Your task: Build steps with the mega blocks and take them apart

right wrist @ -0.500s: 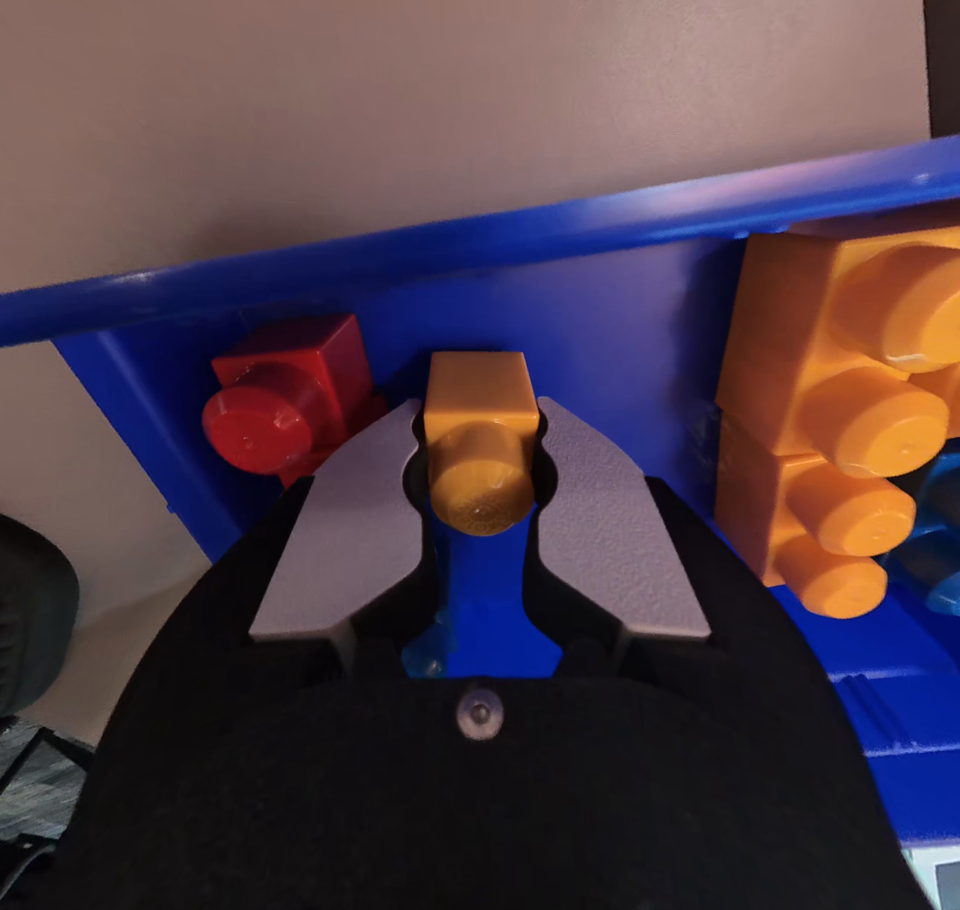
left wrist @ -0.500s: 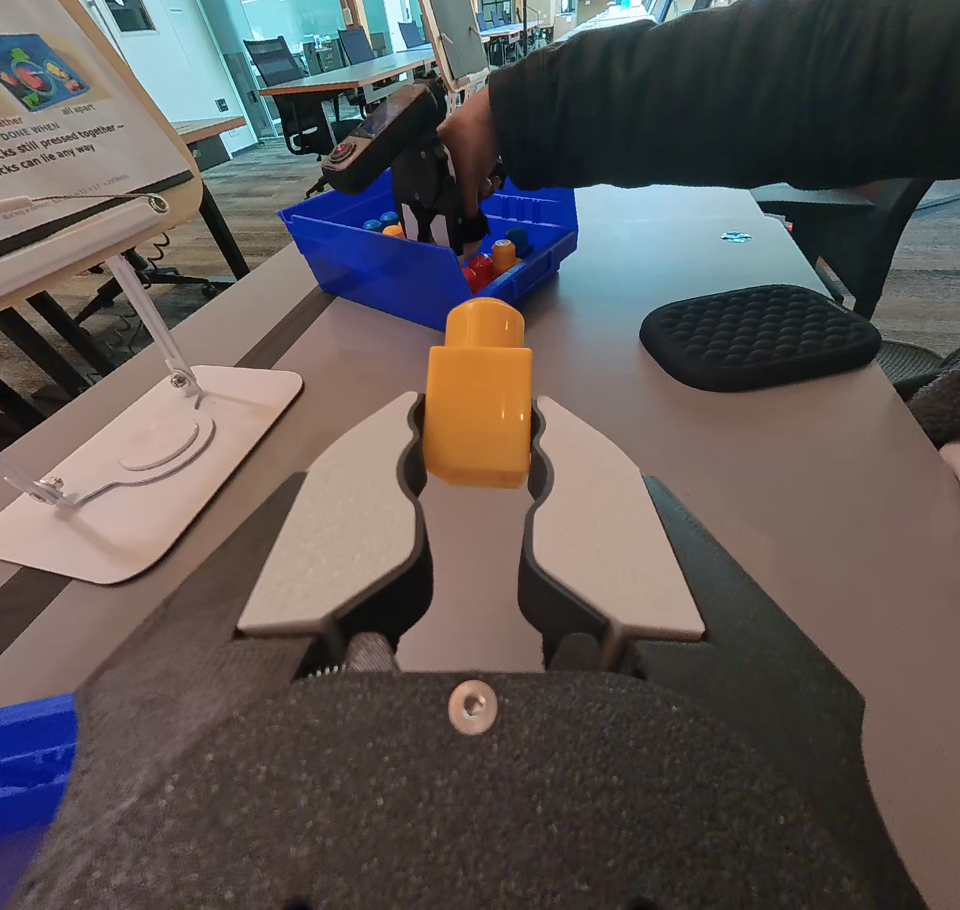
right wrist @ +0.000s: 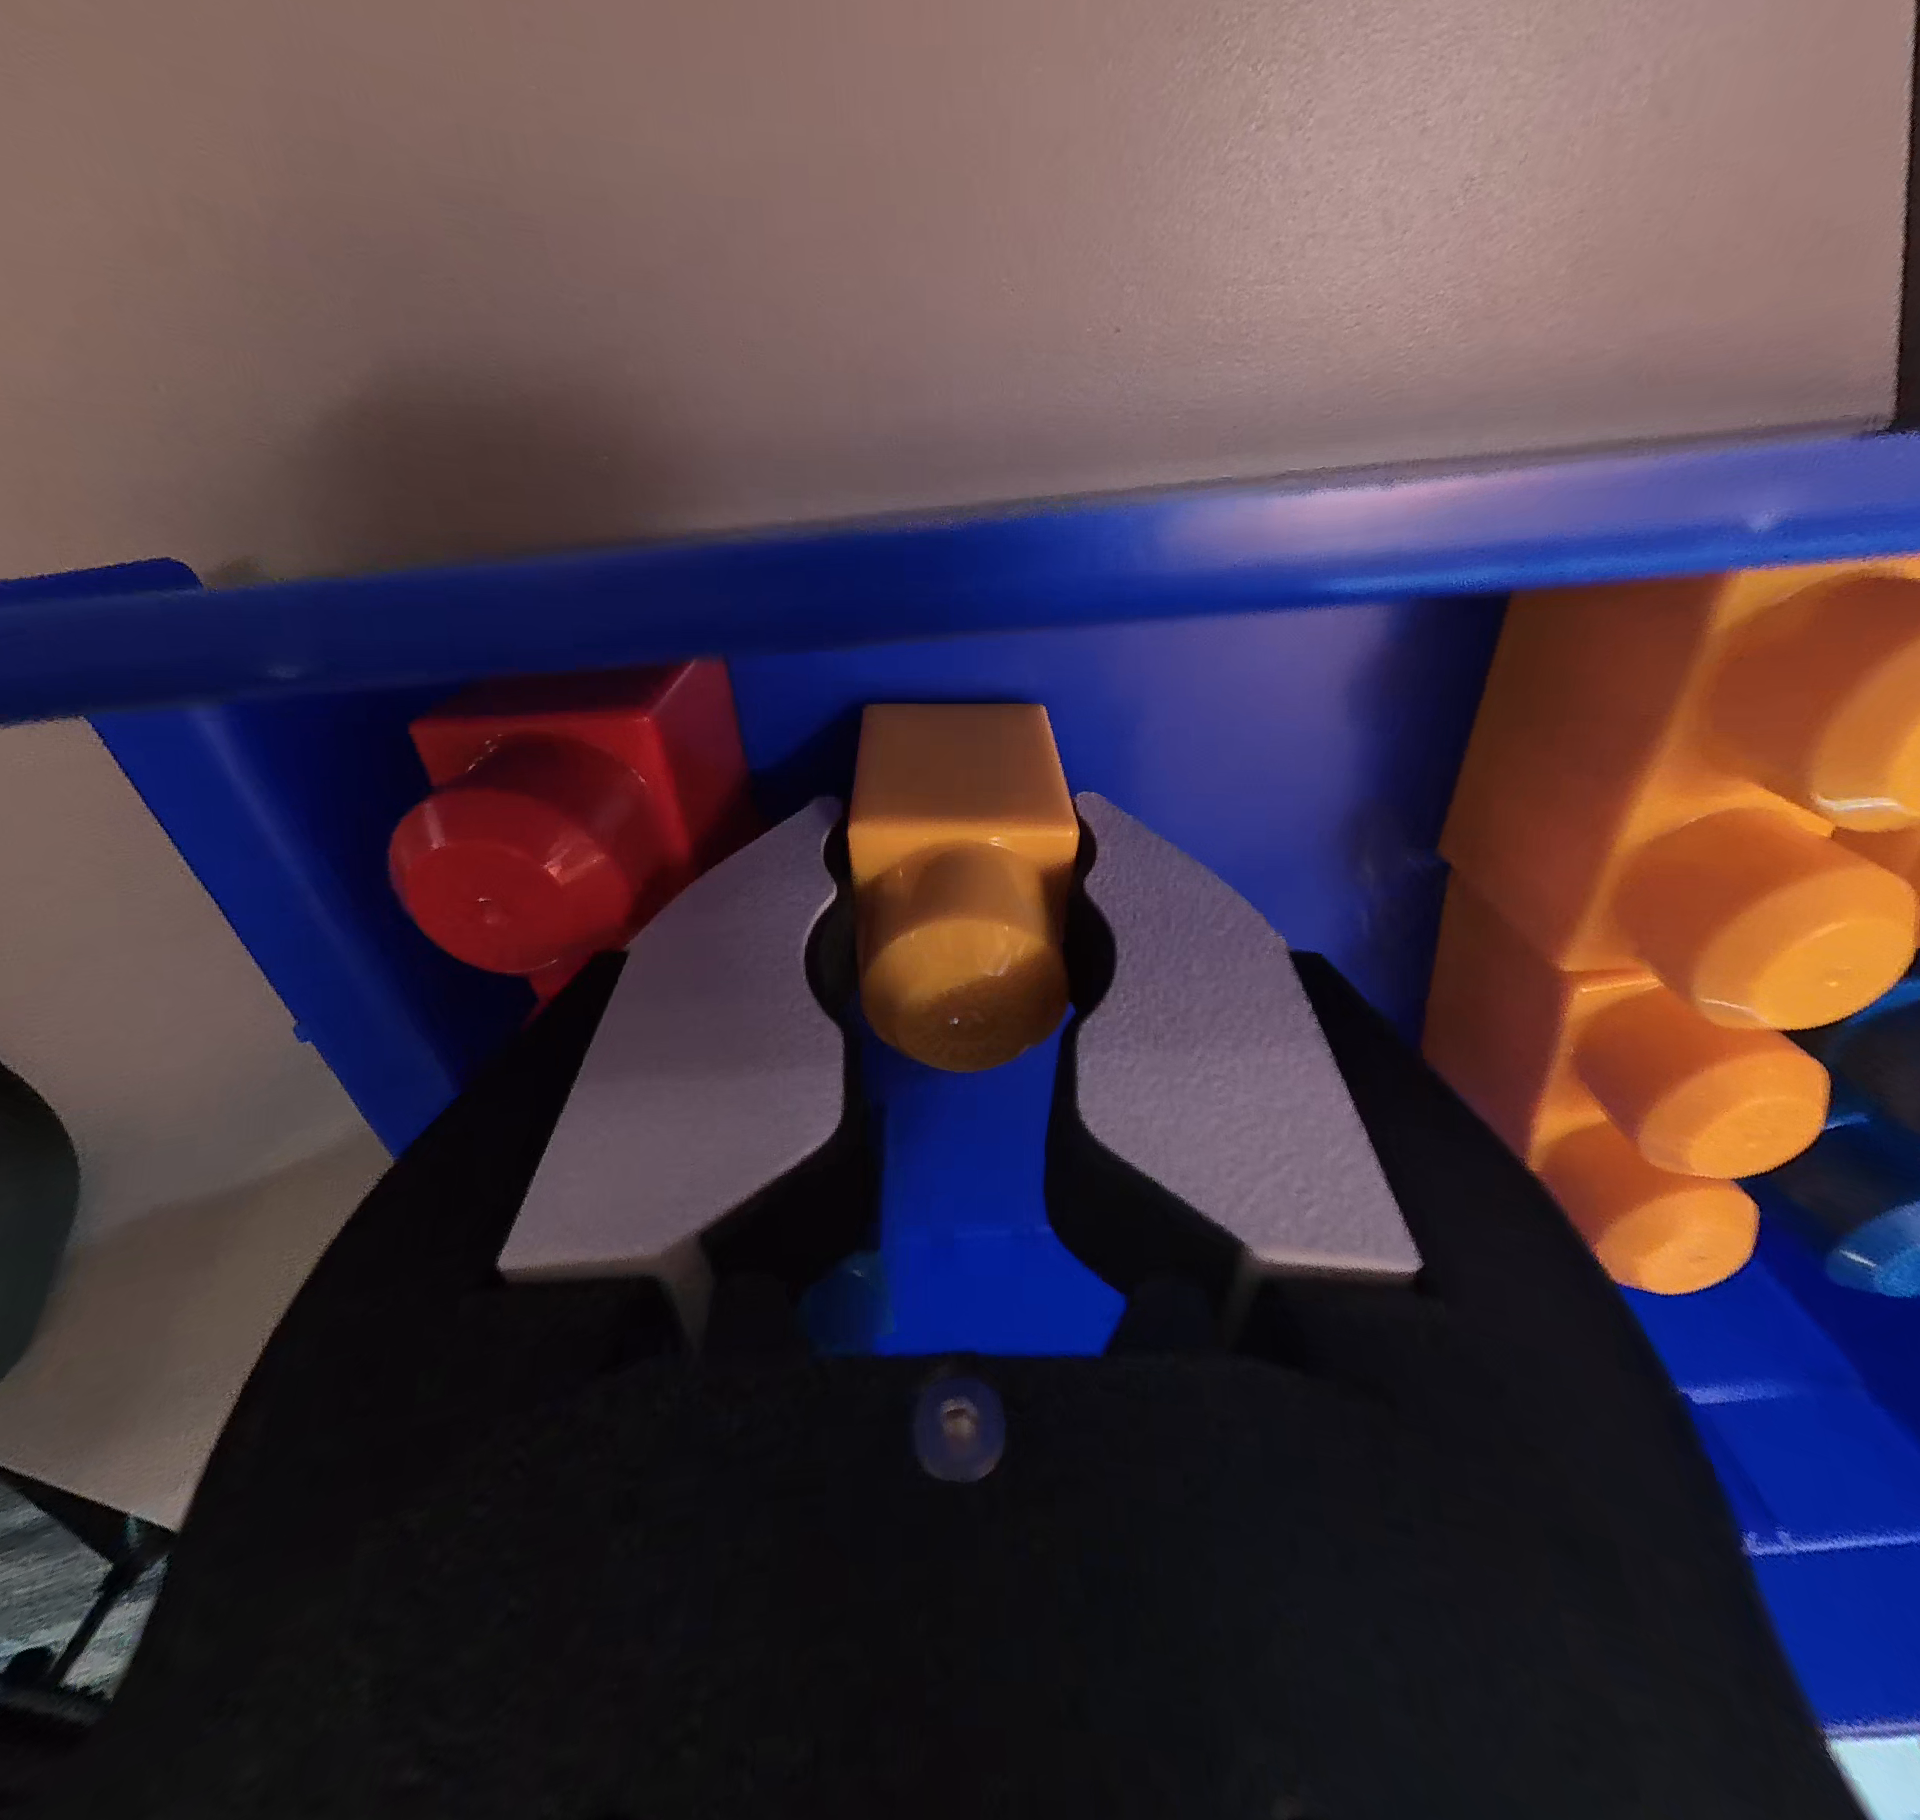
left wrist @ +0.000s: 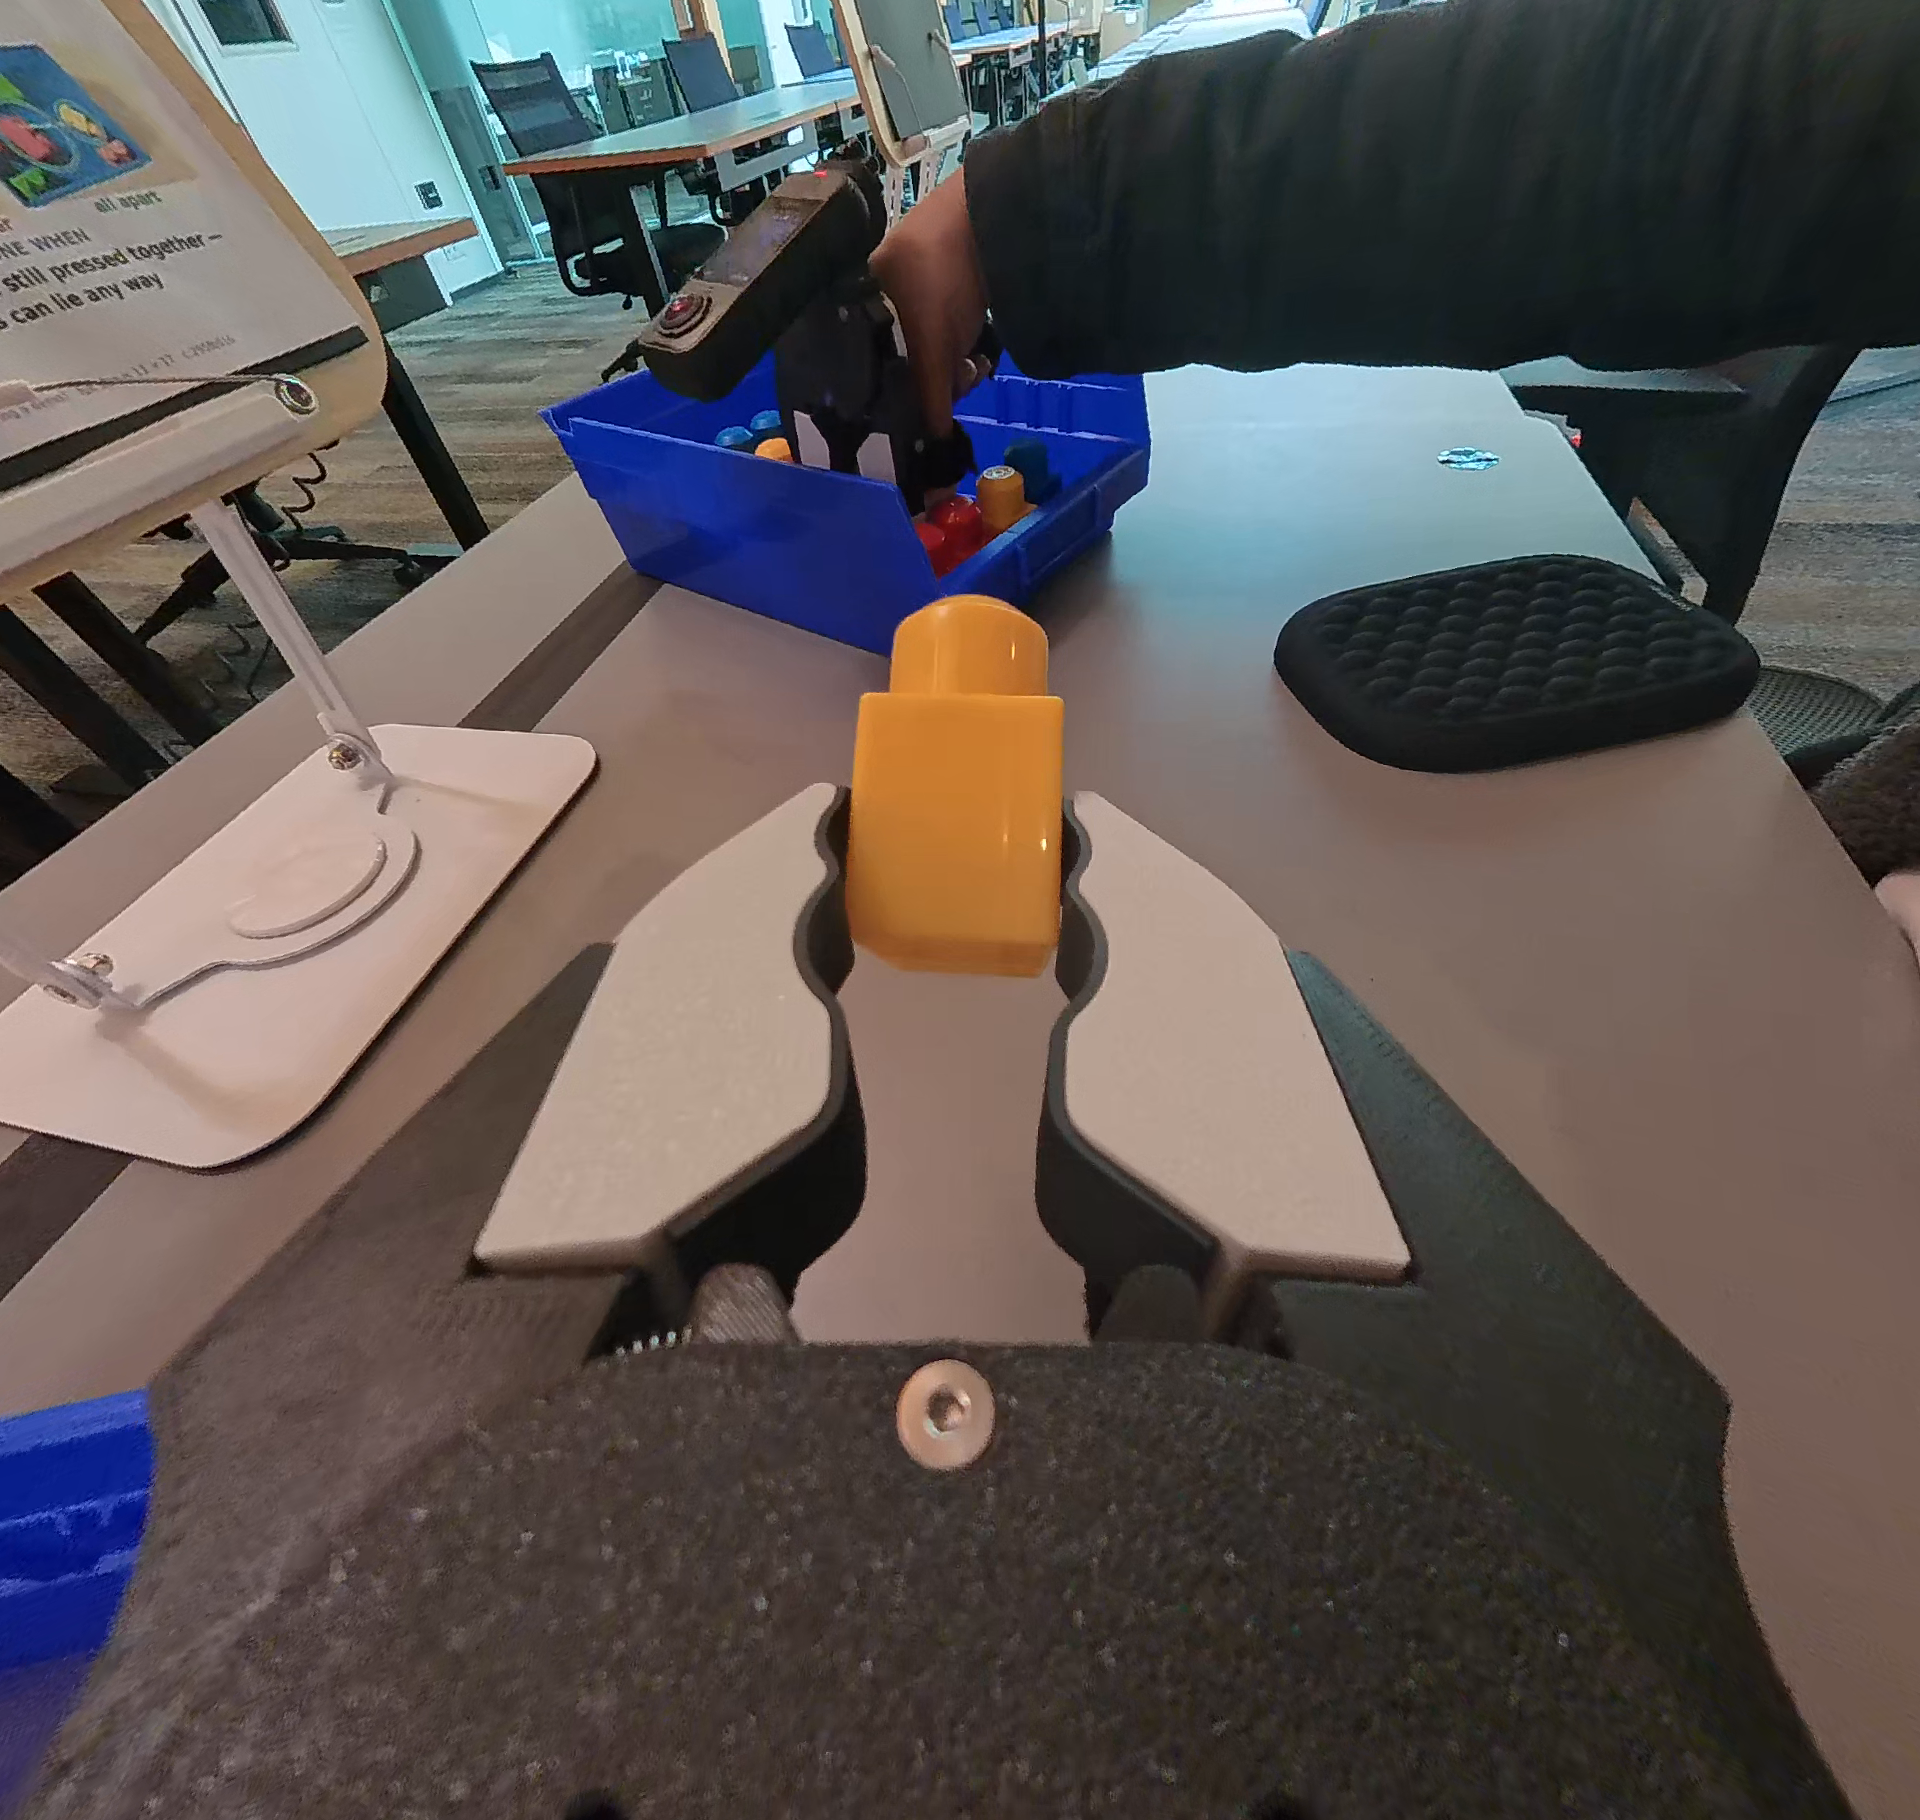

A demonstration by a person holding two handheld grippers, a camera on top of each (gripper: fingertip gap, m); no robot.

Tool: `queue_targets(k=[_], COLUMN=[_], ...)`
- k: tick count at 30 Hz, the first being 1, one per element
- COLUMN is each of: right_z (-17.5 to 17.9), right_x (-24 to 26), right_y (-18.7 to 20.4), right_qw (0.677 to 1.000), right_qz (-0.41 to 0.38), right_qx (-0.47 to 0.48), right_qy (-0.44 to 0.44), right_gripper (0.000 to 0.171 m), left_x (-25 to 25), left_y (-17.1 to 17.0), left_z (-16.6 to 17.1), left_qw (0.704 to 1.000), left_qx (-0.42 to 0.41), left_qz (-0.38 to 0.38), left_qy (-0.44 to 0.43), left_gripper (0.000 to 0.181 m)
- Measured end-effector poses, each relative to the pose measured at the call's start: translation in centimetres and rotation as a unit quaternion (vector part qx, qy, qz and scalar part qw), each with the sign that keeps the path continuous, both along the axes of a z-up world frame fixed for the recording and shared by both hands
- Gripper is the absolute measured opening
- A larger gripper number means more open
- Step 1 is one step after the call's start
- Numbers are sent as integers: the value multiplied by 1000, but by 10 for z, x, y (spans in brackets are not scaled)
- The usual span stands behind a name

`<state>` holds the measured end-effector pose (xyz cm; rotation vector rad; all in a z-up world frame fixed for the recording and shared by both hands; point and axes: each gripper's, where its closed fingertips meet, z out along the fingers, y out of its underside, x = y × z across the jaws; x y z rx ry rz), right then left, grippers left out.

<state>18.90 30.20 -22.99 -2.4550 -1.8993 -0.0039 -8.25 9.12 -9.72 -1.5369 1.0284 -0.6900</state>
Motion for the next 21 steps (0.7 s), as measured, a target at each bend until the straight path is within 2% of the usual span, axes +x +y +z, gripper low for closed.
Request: queue_targets(k=[21], right_z=[-3], right_x=[-7], right_y=[1], right_qw=[1000], right_qz=[25], right_qx=[0], right_qy=[12], right_gripper=[36], left_x=[2], left_y=[0], left_z=[-4], left_qw=[1000], left_qx=[-4], left_qz=[-4], left_qy=[6], left_gripper=[37])
